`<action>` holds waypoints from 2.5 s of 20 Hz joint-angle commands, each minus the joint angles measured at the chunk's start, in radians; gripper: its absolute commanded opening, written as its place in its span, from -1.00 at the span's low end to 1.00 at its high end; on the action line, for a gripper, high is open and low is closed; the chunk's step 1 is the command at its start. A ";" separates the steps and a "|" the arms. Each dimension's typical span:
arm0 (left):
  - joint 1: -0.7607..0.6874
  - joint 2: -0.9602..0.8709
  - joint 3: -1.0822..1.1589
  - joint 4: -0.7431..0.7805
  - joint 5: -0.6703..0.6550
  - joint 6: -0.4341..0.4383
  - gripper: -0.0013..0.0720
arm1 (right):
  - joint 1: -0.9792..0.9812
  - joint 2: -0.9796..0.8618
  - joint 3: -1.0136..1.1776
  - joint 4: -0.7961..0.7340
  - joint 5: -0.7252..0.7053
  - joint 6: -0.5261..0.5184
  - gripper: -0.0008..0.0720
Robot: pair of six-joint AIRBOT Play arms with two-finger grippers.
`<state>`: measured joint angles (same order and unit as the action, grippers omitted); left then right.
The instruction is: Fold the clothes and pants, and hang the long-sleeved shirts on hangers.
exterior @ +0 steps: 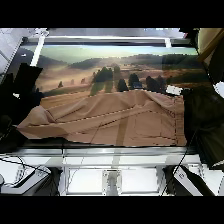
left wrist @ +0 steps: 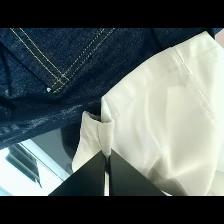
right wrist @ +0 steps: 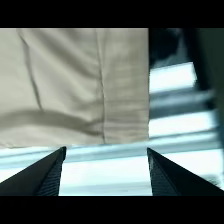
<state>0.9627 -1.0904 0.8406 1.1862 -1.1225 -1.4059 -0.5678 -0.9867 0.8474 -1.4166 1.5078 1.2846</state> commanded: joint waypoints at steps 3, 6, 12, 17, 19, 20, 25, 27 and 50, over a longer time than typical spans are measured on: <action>0.000 0.014 0.064 -0.042 0.012 0.000 -0.94 | -0.054 -0.003 -0.202 0.005 -0.170 -0.023 0.55; -0.064 0.012 0.111 -0.161 0.111 0.001 -0.95 | -0.054 -0.042 -0.204 0.036 -0.227 -0.022 0.55; -0.301 -0.039 0.160 -0.109 0.463 -0.129 -0.95 | -0.054 -0.061 -0.204 0.085 -0.253 -0.022 0.55; -0.329 -0.129 0.166 -0.083 0.528 -0.164 -0.95 | -0.054 -0.061 -0.204 0.085 -0.253 -0.022 0.55; -0.329 -0.138 0.174 0.027 0.534 -0.224 -0.95 | -0.054 -0.061 -0.204 0.087 -0.248 -0.019 0.55; -0.329 -0.138 0.193 0.063 0.535 -0.241 -0.95 | -0.054 -0.061 -0.204 0.092 -0.245 -0.018 0.55; -0.380 -0.138 0.325 0.071 0.562 -0.224 -0.95 | -0.054 -0.061 -0.204 0.169 -0.303 0.008 0.55; -0.425 -0.148 0.326 0.071 0.562 -0.175 -0.95 | -0.054 -0.061 -0.204 0.214 -0.327 0.010 0.55; -0.084 -0.235 0.106 -0.007 0.230 -0.175 0.89 | -0.053 -0.061 -0.204 0.264 -0.225 0.005 0.55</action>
<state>0.8612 -1.2659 0.9894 1.3411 -0.9379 -1.5978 -0.6209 -1.0473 0.6437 -1.1751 1.2598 1.2892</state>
